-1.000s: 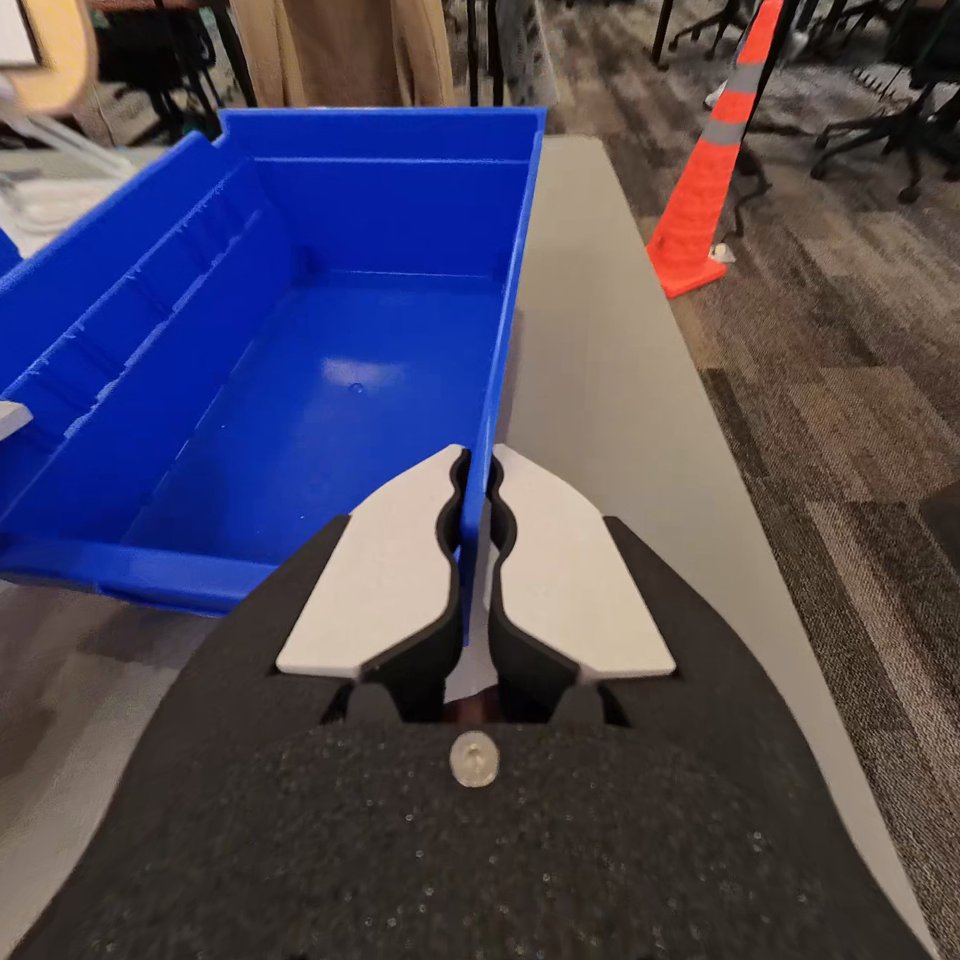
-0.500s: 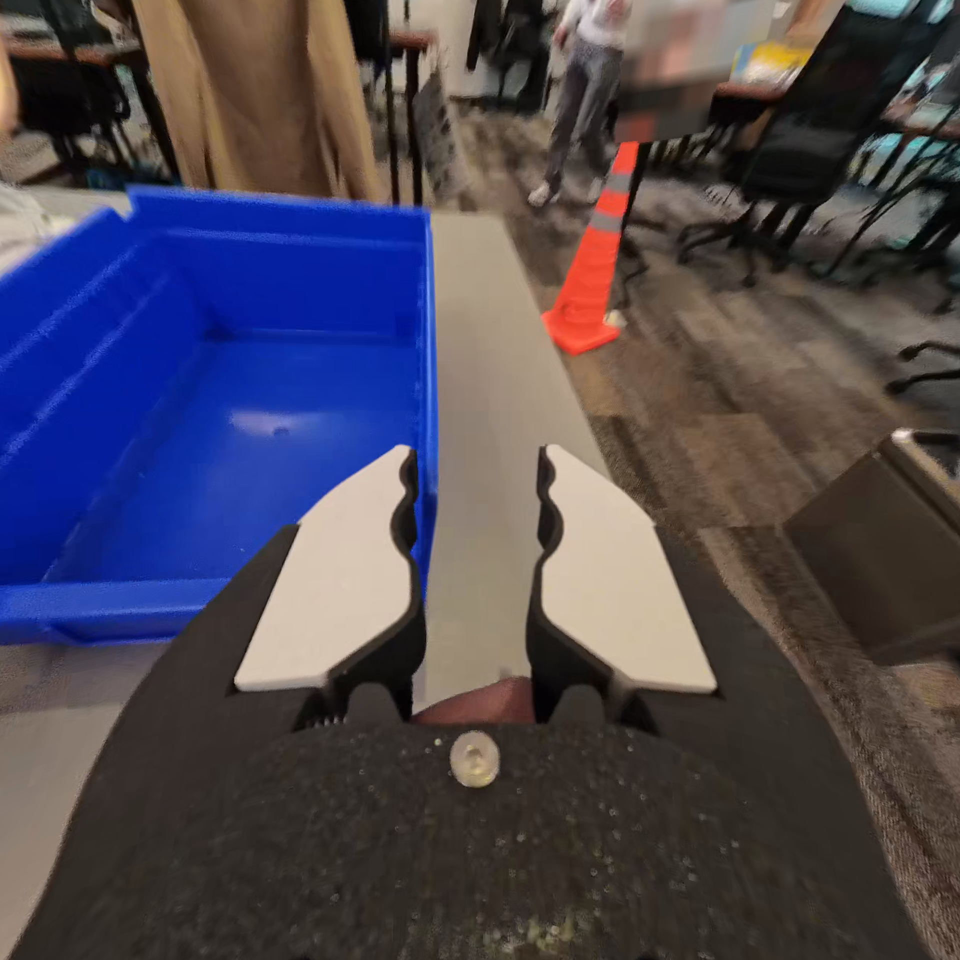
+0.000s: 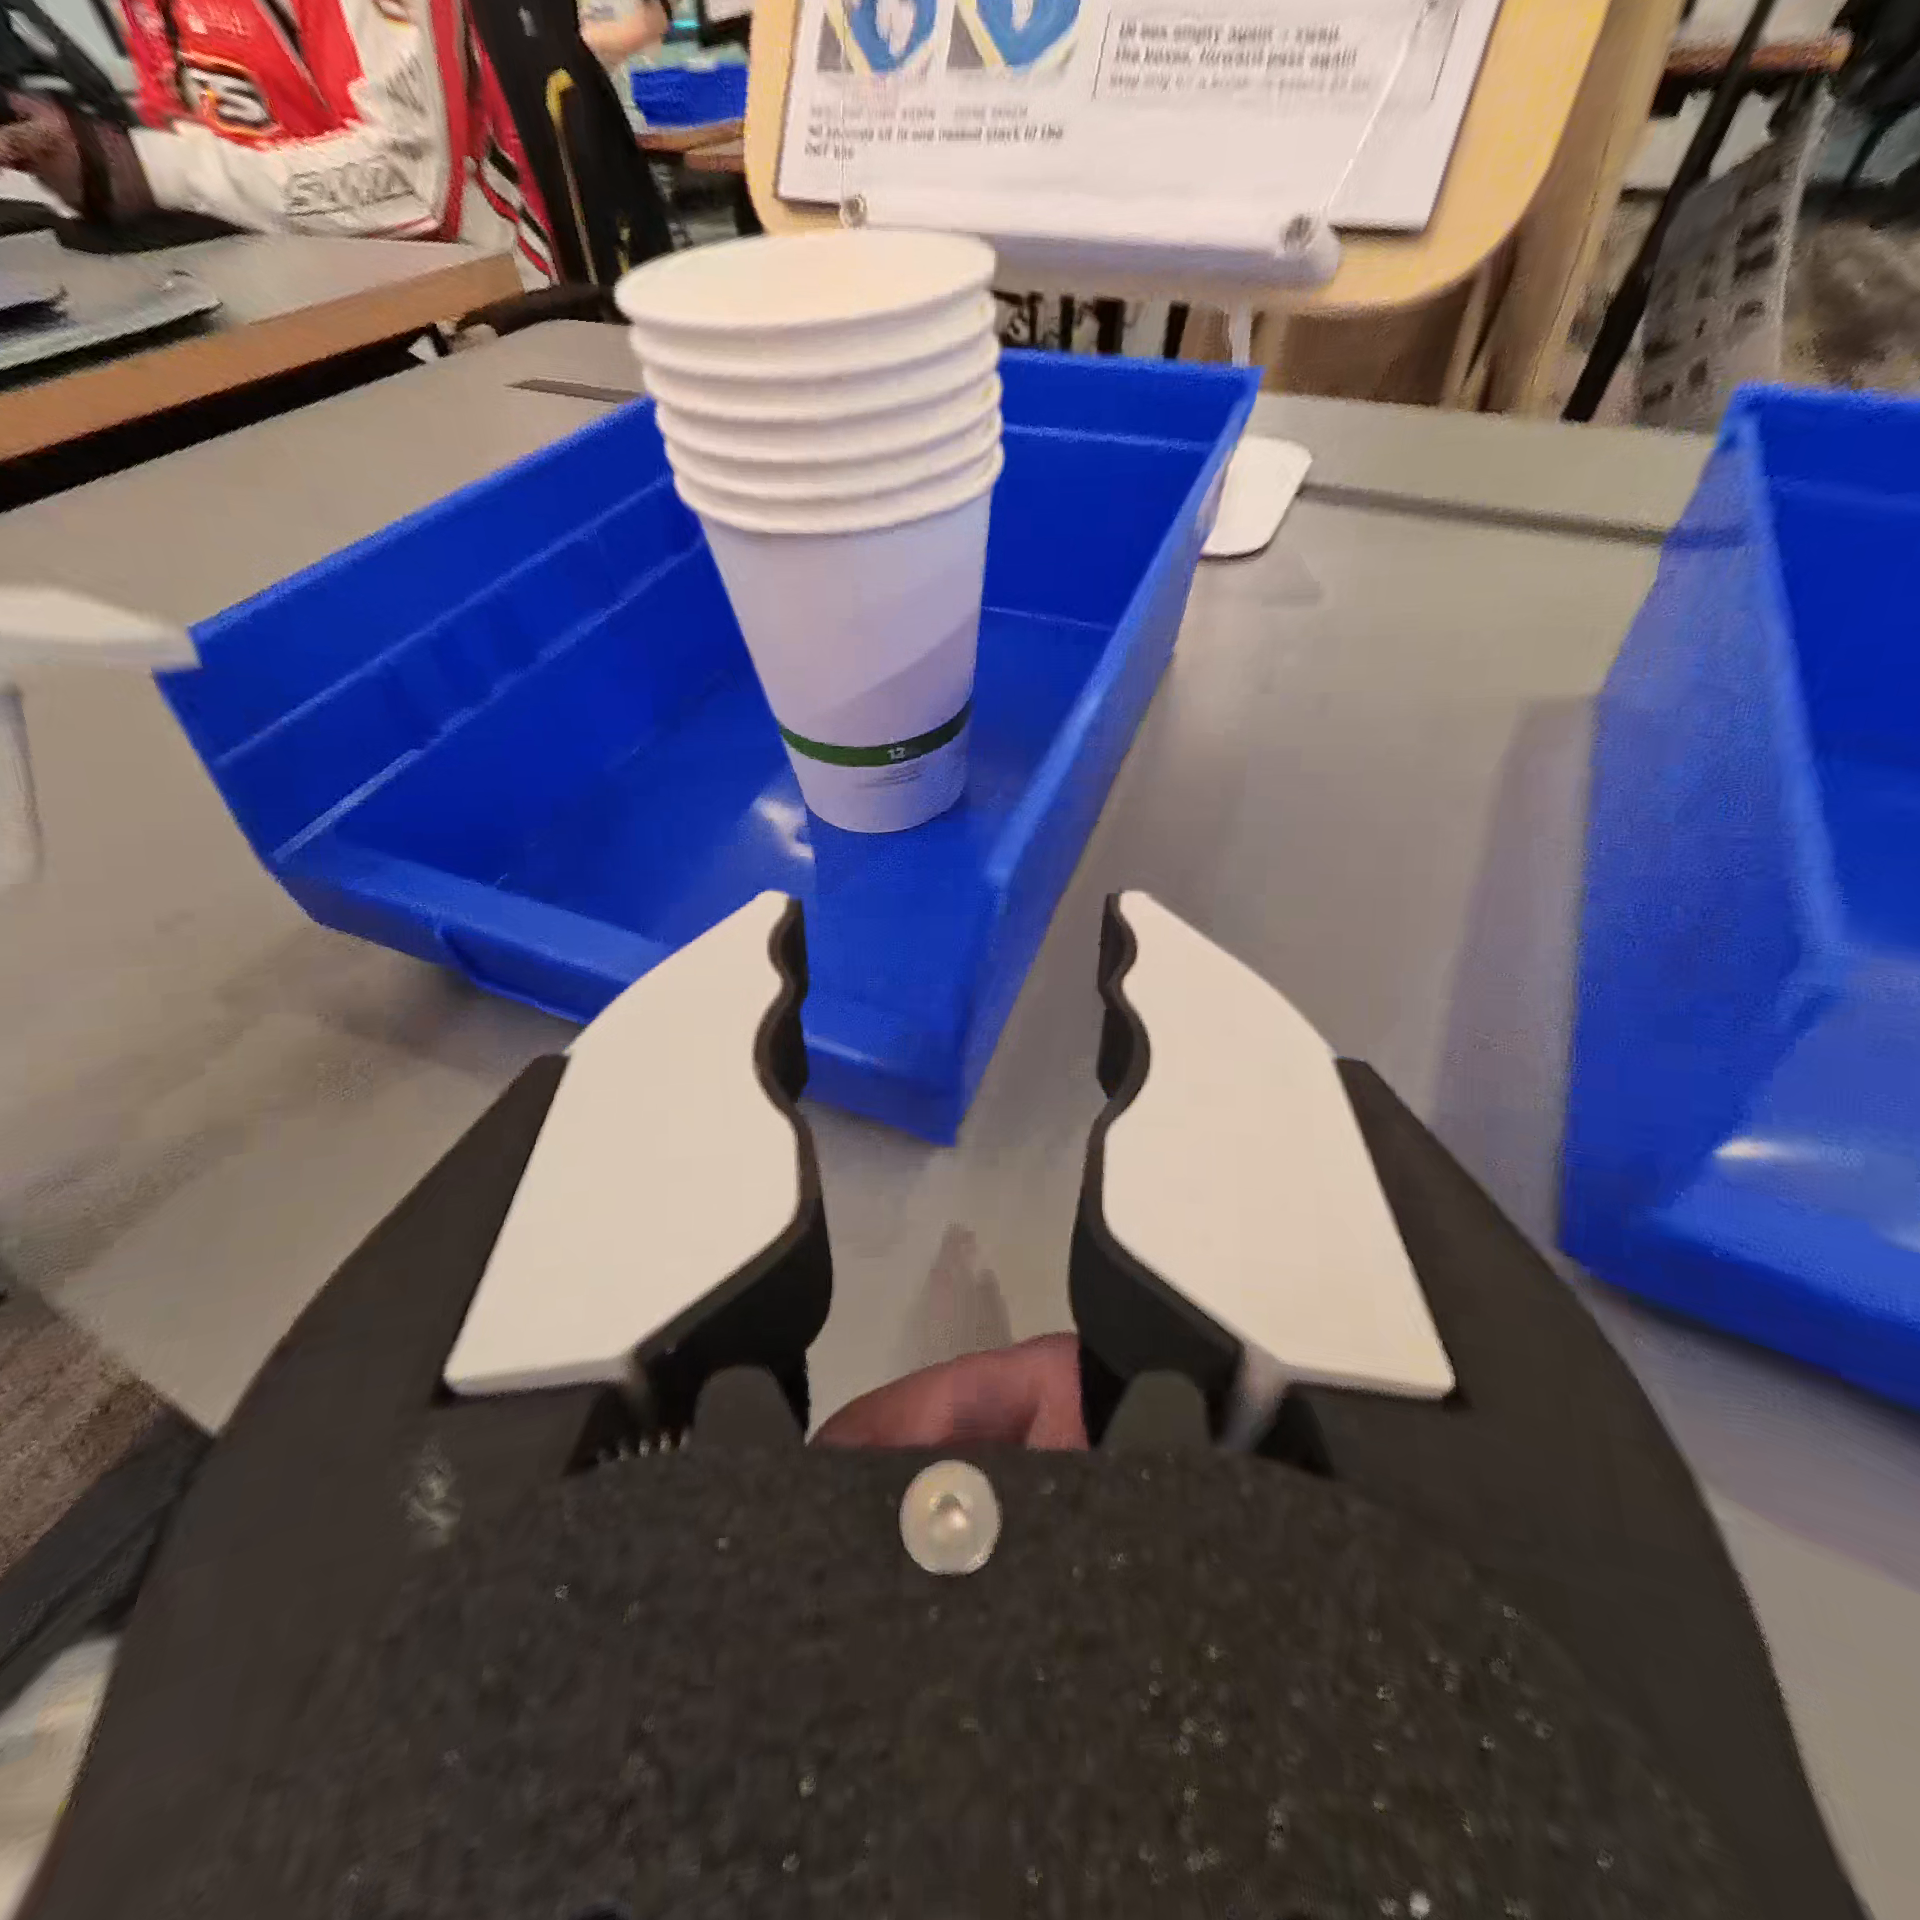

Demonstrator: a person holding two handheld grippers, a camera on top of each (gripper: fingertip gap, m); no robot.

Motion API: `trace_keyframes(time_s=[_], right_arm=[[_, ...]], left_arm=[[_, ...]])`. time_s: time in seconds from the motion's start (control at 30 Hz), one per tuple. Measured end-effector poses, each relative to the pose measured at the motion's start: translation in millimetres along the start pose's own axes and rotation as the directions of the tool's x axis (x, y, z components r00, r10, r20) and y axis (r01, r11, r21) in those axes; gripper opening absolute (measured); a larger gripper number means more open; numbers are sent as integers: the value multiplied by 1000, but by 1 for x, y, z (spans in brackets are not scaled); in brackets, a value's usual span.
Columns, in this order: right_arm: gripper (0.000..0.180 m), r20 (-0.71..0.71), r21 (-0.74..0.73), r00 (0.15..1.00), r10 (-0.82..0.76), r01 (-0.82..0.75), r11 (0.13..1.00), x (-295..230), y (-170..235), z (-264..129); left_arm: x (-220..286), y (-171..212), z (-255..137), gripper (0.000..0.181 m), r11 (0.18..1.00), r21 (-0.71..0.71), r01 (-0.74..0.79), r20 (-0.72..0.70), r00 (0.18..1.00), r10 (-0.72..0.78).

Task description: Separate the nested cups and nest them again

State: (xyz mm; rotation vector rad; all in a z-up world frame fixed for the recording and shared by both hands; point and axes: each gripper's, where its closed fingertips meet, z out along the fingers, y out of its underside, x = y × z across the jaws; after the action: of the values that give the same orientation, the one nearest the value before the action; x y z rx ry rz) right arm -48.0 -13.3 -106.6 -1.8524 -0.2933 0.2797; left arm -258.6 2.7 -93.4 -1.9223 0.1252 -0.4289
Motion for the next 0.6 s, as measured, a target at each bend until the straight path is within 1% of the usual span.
trace_keyframes(time_s=[0.03,0.1,0.13,0.2,0.23,0.27,0.33,0.37,0.43,0.47,0.5,0.53,0.6], right_arm=[[54,-13,-13,1000,18,-18,1000,-4,3,9],[56,-59,-34,997,46,-48,998,-3,10,23],[56,-87,-41,994,73,-77,996,0,12,29],[55,-56,-39,992,109,-111,993,-8,13,36],[55,-70,-42,992,104,-108,993,-9,13,39],[53,-96,-34,991,90,-94,995,-7,11,40],[42,-144,-41,987,76,-83,996,-2,11,44],[40,-147,-37,985,85,-91,995,-2,10,46],[34,-154,-34,982,110,-117,993,-1,8,50],[28,-163,-36,979,126,-134,990,0,8,52],[14,-185,-33,971,149,-158,987,4,7,50],[7,-181,-20,969,168,-174,984,6,5,50],[6,-180,-1,964,195,-198,980,5,5,51]], left_arm=[[-9,7,6,62,1000,-8,-6,27,1000,7],[-14,11,15,66,998,9,-68,60,996,67],[-16,12,19,64,994,5,-108,88,990,107],[-15,12,24,59,989,3,-149,117,982,147],[-12,12,27,58,988,12,-152,108,983,150],[-9,14,30,56,989,11,-150,97,984,148],[-4,20,39,54,990,-19,-142,76,987,143],[-2,22,43,49,991,-29,-130,65,989,131],[4,26,50,23,992,-51,-113,36,993,115],[2,25,52,21,993,-51,-107,60,992,110],[-3,22,52,14,993,-50,-108,98,989,112],[-9,19,51,3,992,-44,-122,136,983,127],[-11,18,49,3,985,-50,-164,141,976,169]])
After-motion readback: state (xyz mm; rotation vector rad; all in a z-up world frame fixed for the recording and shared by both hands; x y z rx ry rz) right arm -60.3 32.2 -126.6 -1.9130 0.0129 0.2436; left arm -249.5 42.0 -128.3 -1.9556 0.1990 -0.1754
